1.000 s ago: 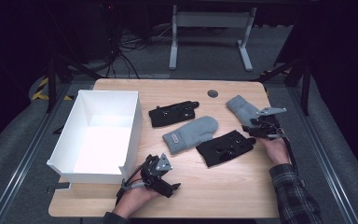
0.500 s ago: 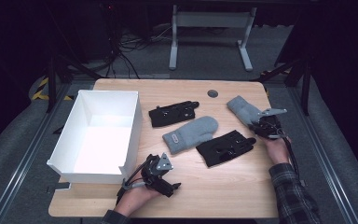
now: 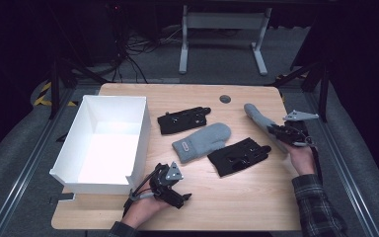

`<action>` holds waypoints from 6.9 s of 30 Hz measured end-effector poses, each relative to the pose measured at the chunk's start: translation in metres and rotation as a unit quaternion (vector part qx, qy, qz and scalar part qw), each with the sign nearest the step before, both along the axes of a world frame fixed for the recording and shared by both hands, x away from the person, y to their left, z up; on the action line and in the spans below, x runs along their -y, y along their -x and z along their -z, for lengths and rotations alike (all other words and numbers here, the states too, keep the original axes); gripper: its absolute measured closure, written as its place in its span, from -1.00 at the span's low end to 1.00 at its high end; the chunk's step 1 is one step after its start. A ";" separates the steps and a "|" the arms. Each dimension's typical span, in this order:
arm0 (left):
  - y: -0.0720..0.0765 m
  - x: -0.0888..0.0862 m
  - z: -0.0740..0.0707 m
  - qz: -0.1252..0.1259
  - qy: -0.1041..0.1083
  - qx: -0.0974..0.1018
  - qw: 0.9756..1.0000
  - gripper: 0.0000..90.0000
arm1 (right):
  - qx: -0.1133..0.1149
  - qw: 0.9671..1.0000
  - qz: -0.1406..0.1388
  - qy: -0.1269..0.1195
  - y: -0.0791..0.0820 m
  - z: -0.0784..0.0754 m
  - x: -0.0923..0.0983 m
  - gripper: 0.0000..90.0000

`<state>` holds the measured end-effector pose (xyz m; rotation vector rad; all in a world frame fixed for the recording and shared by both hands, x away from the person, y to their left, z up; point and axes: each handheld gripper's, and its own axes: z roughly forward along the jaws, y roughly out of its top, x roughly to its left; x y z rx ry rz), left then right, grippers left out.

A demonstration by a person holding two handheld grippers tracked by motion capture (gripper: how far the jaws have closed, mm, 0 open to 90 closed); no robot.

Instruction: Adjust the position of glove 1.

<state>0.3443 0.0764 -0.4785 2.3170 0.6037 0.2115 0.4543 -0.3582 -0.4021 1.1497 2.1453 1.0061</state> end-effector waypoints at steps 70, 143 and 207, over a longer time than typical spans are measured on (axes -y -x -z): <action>0.004 -0.004 -0.028 0.013 0.009 -0.019 1.000 -0.32 | -0.107 0.943 -0.313 -0.039 0.147 0.020 -0.072 0.66; -0.055 0.040 -0.055 0.003 0.003 0.000 1.000 -0.69 | -0.068 0.992 -0.109 0.019 0.119 0.065 -0.017 -0.73; -0.117 0.046 -0.073 -0.001 0.027 -0.058 0.998 0.72 | -0.063 0.992 -0.109 0.013 0.119 0.068 -0.017 -0.79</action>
